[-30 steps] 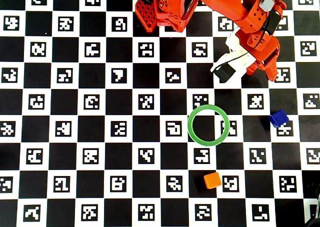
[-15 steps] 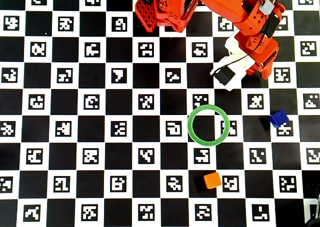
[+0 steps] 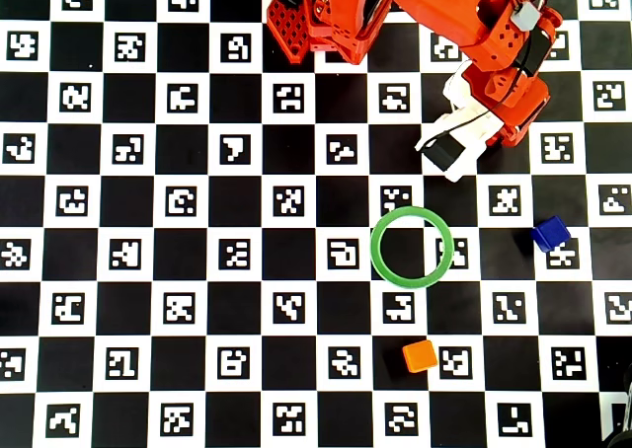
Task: Grab the red cube then put it in the green circle then put the blue cube on top and finally the orange cube on top
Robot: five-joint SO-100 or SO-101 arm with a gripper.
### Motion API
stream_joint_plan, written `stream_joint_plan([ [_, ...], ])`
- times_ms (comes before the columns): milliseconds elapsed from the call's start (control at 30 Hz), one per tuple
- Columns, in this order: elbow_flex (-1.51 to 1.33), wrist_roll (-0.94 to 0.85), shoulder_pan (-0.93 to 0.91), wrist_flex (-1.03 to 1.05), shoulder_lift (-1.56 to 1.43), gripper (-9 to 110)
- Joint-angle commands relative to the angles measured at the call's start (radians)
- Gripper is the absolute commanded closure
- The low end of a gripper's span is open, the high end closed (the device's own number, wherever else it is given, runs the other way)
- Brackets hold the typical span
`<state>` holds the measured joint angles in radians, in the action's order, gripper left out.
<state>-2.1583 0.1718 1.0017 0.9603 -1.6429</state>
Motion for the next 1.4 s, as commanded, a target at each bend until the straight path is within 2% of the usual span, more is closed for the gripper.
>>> stream_joint_plan([
  [0,0.089,-0.017,0.011,0.048,-0.02,93],
  [367,0.163,-0.074,-0.021,0.261,-0.178,95],
  [700,0.359,-0.115,-0.272,0.502,-0.301,96],
  [1033,0.598,0.057,-0.448,0.574,-0.173,96],
  [1367,0.68,0.227,-0.572,0.48,-0.035,96],
])
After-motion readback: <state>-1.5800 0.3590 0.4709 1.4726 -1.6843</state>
